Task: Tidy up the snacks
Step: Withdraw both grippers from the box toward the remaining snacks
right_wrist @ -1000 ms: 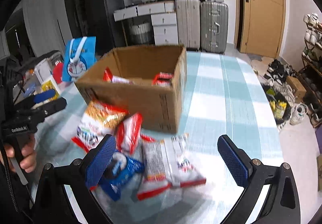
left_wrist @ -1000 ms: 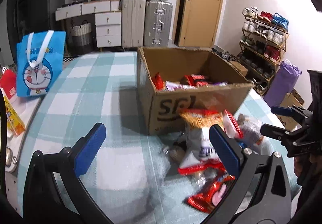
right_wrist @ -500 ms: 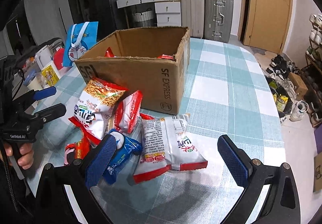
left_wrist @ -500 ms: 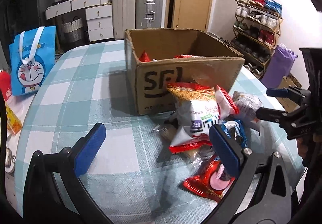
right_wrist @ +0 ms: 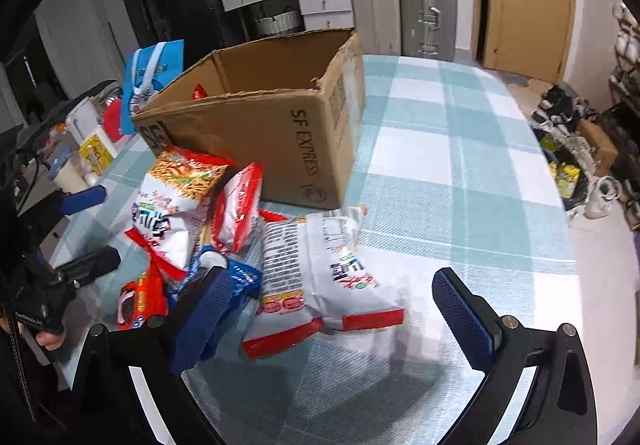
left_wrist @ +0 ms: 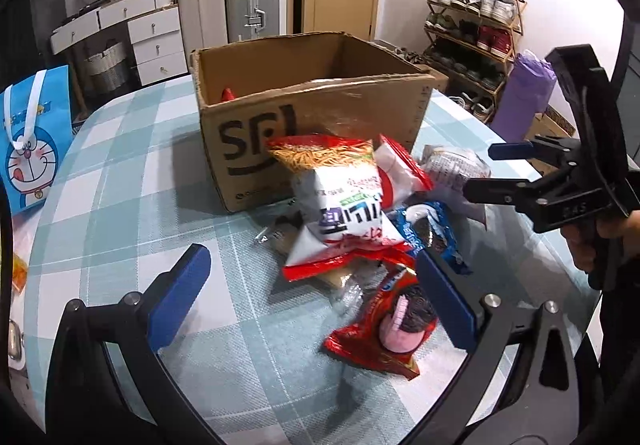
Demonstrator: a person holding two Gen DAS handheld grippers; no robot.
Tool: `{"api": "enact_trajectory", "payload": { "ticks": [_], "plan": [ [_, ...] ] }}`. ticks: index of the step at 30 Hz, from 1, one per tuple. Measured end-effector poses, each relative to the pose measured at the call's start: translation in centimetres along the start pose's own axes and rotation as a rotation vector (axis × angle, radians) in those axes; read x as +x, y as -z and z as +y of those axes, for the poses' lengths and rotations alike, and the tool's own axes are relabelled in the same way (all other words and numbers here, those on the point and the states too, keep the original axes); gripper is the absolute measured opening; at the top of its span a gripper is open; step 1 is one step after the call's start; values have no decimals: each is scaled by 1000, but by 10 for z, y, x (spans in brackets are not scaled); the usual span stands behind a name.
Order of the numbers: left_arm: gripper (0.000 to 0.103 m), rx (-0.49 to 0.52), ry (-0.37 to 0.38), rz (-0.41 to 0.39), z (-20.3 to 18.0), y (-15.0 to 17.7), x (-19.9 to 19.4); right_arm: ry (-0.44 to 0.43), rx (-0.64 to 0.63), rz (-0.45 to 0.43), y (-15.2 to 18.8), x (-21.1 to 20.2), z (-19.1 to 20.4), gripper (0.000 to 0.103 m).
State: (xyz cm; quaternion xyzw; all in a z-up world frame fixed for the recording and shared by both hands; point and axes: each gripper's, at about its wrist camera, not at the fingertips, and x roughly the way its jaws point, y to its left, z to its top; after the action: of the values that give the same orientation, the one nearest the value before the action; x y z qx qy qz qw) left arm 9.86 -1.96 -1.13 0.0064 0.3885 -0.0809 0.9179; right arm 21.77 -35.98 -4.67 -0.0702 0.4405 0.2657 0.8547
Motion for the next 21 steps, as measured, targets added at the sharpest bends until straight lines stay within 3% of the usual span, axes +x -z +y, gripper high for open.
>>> {"api": "enact_trajectory", "payload": {
  "ticks": [9, 14, 21],
  "plan": [
    [102, 81, 93, 81, -14, 10, 8, -3, -48, 7, 4, 3, 9, 100],
    [102, 122, 93, 108, -23, 16, 15, -7, -45, 11, 6, 7, 9, 98],
    [102, 145, 104, 136, -28, 26, 26, 7, -42, 16, 7, 10, 5, 83]
  ]
}}
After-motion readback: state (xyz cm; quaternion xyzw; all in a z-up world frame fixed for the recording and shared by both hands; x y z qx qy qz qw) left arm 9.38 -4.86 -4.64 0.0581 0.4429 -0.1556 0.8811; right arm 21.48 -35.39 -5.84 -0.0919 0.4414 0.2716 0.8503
